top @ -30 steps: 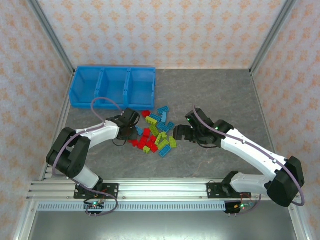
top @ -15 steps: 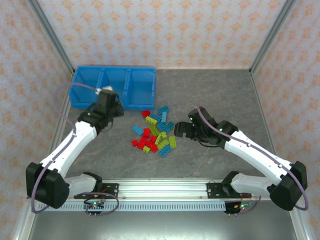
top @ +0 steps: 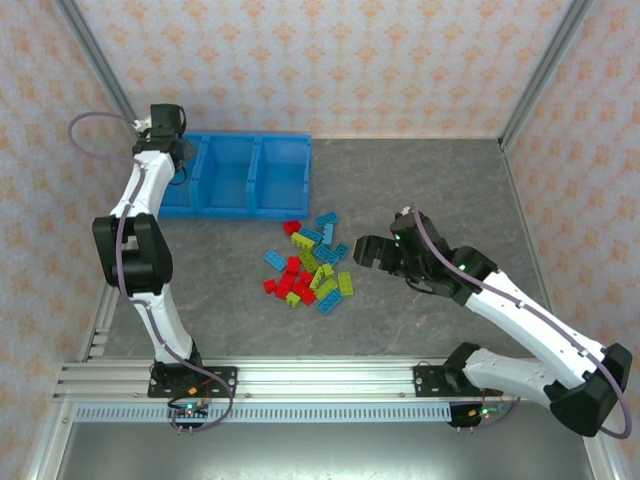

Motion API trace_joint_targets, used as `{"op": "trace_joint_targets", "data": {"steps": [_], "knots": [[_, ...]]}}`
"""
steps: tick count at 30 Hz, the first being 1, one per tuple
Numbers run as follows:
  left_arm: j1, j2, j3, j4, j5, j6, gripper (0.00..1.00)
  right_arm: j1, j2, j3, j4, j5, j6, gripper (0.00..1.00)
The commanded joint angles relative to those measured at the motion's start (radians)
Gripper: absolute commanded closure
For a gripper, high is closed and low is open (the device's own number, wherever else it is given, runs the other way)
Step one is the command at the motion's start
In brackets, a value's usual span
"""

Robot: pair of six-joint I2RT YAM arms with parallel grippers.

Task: Sort the legos into containers by color

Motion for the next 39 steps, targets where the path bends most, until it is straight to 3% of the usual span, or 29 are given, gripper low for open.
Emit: {"op": "trace_joint_targets", "data": {"steps": [1, 3, 6, 10, 14, 17, 20, 24, 26, 29, 31, 35, 39], "knots": [[0.033, 0.060, 0.129, -0.087, 0.057, -0.011, 0.70, 0.008, -0.026, -0.005, -0.057, 0.051, 0.018, 0.01], [0.041, 0.117, 0.206, -0.137, 0.085, 0.005, 0.59, 0.008, -0.033, -0.002, -0.073, 0.055, 0.024, 0.01], [0.041, 0.141, 0.260, -0.187, 0.093, 0.011, 0.54, 0.008, -0.049, -0.011, -0.073, 0.071, 0.035, 0.01], [0.039, 0.025, 0.130, -0.105, 0.155, -0.033, 0.52, 0.008, -0.063, -0.035, -0.035, 0.089, 0.050, 0.01], [0.010, -0.203, -0.086, -0.010, 0.262, -0.126, 0.56, 0.008, -0.016, -0.043, 0.044, 0.101, 0.032, 0.01], [-0.084, -0.421, -0.295, 0.058, 0.297, -0.131, 0.56, 0.008, 0.085, -0.008, 0.096, 0.113, -0.010, 0.01], [-0.238, -0.629, -0.460, 0.061, 0.286, -0.064, 0.56, 0.008, 0.233, 0.068, 0.121, 0.112, -0.079, 0.01], [-0.473, -0.828, -0.559, -0.082, 0.206, 0.092, 0.54, 0.006, 0.462, 0.203, 0.113, 0.100, -0.177, 0.01], [-0.542, -0.893, -0.578, -0.172, 0.200, 0.165, 0.52, 0.006, 0.566, 0.263, 0.122, 0.108, -0.265, 0.01], [-0.574, -0.970, -0.596, -0.299, 0.261, 0.286, 0.44, -0.009, 0.717, 0.353, 0.132, 0.146, -0.398, 0.01], [-0.575, -1.010, -0.615, -0.346, 0.283, 0.357, 0.36, -0.046, 0.809, 0.427, 0.119, 0.097, -0.434, 0.01], [-0.575, -1.092, -0.728, -0.299, 0.327, 0.471, 0.12, -0.105, 0.934, 0.520, 0.165, -0.047, -0.481, 0.01], [-0.575, -1.119, -0.806, -0.241, 0.399, 0.507, 0.02, -0.114, 1.047, 0.642, 0.121, -0.072, -0.513, 0.01]]}}
